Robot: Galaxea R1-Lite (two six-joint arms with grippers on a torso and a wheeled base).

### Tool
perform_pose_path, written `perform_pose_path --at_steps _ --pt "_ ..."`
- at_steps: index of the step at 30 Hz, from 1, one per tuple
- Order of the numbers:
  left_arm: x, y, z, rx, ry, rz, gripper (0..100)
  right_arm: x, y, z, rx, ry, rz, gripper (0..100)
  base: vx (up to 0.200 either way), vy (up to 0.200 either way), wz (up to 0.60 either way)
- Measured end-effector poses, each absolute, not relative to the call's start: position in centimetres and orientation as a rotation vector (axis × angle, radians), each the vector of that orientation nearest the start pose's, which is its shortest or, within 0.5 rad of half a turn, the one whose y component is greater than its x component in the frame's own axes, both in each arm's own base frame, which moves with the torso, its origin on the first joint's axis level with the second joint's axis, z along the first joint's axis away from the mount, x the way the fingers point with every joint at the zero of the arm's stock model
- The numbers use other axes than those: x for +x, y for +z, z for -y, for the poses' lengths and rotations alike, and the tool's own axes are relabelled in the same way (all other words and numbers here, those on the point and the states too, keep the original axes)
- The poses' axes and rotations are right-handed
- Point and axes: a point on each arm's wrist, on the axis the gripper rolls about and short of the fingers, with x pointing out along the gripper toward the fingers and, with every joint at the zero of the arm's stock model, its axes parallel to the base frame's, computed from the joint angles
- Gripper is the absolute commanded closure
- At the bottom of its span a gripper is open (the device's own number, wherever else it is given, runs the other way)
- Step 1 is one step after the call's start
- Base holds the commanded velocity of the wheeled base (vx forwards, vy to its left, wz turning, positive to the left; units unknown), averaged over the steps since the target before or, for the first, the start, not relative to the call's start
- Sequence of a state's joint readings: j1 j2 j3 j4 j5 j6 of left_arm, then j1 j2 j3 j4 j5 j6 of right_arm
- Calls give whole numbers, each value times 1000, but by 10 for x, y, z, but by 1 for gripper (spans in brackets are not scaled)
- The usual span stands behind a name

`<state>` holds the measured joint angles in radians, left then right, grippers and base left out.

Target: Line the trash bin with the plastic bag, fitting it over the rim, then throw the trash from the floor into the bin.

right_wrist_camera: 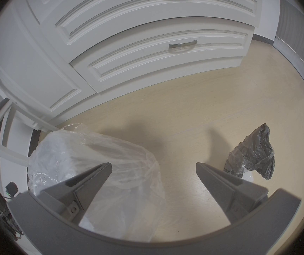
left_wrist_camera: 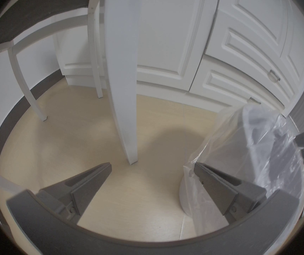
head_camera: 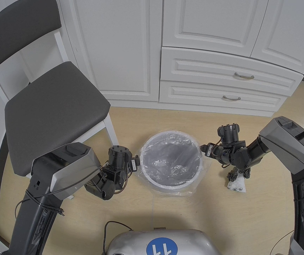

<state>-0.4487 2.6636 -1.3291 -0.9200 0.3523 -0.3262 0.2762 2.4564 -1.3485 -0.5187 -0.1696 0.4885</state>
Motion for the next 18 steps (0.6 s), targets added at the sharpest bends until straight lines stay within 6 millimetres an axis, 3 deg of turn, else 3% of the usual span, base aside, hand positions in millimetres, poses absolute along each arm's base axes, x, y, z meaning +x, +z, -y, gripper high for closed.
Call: perform_pose_path --at_steps 8,18 --pt "433 -68 196 -129 -11 -469 0 450 -1 -119 336 -50 -609 0 0 0 0" --pt "437 -68 195 -122 4 -504 0 459 -32 -114 313 -87 -700 0 0 0 0"
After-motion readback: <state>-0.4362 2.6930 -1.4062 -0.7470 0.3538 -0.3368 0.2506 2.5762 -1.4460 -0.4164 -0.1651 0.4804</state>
